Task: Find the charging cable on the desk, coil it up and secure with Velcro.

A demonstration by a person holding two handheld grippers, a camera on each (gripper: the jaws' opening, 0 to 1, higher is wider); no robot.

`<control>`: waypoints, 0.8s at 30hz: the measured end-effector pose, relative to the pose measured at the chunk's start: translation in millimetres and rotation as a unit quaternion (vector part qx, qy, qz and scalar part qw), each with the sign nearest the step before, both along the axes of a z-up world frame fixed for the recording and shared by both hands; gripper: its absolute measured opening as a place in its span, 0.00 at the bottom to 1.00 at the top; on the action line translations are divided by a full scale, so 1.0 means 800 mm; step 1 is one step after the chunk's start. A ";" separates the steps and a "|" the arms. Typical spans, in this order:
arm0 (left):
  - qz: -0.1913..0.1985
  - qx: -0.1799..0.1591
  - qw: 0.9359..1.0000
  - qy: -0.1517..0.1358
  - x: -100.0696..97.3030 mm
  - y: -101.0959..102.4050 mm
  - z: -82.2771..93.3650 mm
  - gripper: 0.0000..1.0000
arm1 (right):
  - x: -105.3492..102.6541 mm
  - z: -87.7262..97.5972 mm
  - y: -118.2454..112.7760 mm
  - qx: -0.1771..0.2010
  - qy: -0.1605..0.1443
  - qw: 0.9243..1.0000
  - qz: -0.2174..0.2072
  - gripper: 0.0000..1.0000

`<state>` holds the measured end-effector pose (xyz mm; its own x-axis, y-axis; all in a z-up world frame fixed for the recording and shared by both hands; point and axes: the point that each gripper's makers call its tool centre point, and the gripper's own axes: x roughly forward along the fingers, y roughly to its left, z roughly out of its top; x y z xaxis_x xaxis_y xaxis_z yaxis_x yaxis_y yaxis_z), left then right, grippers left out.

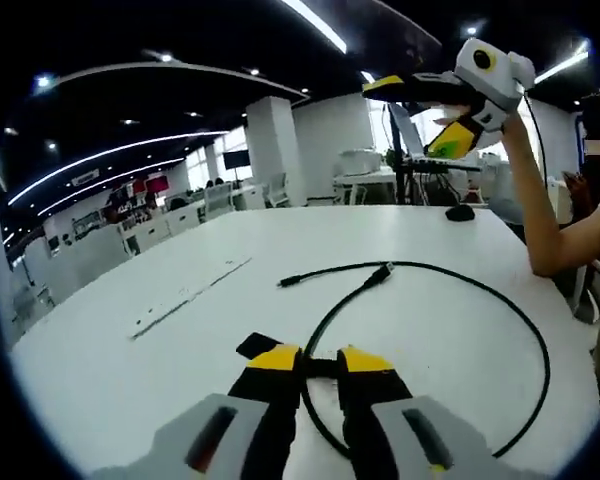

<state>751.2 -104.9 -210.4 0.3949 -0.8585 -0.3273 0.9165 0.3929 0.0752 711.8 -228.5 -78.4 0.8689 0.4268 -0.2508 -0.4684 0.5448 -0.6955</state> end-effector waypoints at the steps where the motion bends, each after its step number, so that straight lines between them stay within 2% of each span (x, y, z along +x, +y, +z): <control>1: 0.007 -0.009 1.000 0.009 -0.004 0.003 0.001 0.25 | 0.000 0.000 0.000 0.002 0.000 1.000 0.000 0.61; 2: 0.033 -0.027 0.998 0.036 -0.010 0.011 0.000 0.22 | 0.001 0.001 0.002 0.005 0.001 1.000 0.003 0.61; 4: 0.058 -0.055 0.996 0.049 -0.016 0.021 -0.002 0.20 | 0.000 0.001 0.005 0.004 0.002 1.000 0.008 0.61; 6: 0.074 -0.061 0.994 0.056 -0.020 0.027 -0.011 0.20 | -0.001 0.000 0.008 0.003 0.003 1.000 0.011 0.61; 7: 0.091 -0.056 0.992 0.062 -0.018 0.031 -0.018 0.20 | -0.002 -0.001 0.009 0.002 0.003 1.000 0.013 0.61; 9: 0.092 -0.028 0.994 0.046 -0.017 0.033 -0.028 0.22 | -0.002 -0.001 0.010 0.001 0.004 1.000 0.014 0.61; 11: 0.119 -0.003 0.993 0.023 -0.009 0.040 -0.035 0.22 | -0.003 -0.003 0.011 -0.002 0.005 1.000 0.015 0.61; 12: 0.121 0.002 0.993 0.016 -0.007 0.041 -0.036 0.21 | -0.004 -0.004 0.011 -0.004 0.005 1.000 0.016 0.61; 15: 0.121 -0.003 0.992 0.030 -0.009 0.038 -0.038 0.20 | -0.005 -0.004 0.010 -0.005 0.005 1.000 0.014 0.61; 17: 0.133 -0.031 0.988 0.069 -0.016 0.034 -0.039 0.18 | -0.003 -0.003 0.009 -0.005 0.002 1.000 0.012 0.60; 21: 0.139 -0.016 0.987 0.077 -0.017 0.034 -0.047 0.16 | 0.001 0.000 0.008 -0.003 -0.002 1.000 0.006 0.60; 22: 0.159 0.006 0.984 0.082 -0.014 0.040 -0.057 0.15 | 0.002 -0.001 0.008 -0.004 -0.001 1.000 0.006 0.60; 24: 0.167 0.013 0.983 0.078 -0.011 0.038 -0.062 0.15 | 0.002 -0.005 0.010 -0.008 0.004 1.000 0.009 0.60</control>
